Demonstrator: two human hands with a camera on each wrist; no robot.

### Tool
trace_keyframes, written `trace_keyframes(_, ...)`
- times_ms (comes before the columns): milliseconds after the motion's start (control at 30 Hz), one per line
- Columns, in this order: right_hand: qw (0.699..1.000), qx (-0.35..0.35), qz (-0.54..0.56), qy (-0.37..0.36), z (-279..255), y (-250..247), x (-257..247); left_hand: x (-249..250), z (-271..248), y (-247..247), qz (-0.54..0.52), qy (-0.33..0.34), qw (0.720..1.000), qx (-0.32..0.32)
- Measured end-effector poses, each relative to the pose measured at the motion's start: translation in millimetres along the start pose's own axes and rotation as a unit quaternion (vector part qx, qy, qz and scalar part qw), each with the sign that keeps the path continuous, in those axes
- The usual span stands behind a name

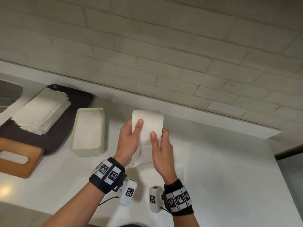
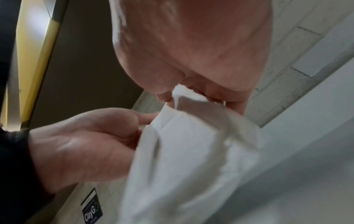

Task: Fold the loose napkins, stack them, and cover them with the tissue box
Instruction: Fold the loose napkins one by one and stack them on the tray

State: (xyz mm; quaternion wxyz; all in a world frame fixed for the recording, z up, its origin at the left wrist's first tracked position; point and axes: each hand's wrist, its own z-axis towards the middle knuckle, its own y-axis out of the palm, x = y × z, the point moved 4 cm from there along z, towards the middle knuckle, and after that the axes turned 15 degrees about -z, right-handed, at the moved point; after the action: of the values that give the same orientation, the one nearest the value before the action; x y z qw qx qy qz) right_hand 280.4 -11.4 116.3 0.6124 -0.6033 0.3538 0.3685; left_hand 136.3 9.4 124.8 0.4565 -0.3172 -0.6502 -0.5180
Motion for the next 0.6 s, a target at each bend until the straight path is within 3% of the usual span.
trace_keyframes(167,0.998,-0.046,0.024,0.03,-19.2,75.5,-18.8,36.0,30.6,-82.1,-0.019,0.009,0.999,0.039)
trace_keyframes(300,0.998,-0.04,0.053,0.008,-23.2,133.8,-48.7,49.7,65.2,-150.5,0.013,-0.007,0.999,0.049)
trace_keyframes(433,0.996,-0.074,-0.054,-0.01,1.8,189.4,-71.8,58.8,107.7,-204.4,0.104,-0.04,0.993,0.023)
trace_keyframes(600,0.969,-0.148,-0.167,0.109,29.2,244.6,-54.5,58.9,146.9,-267.5,0.276,-0.026,0.96,0.029)
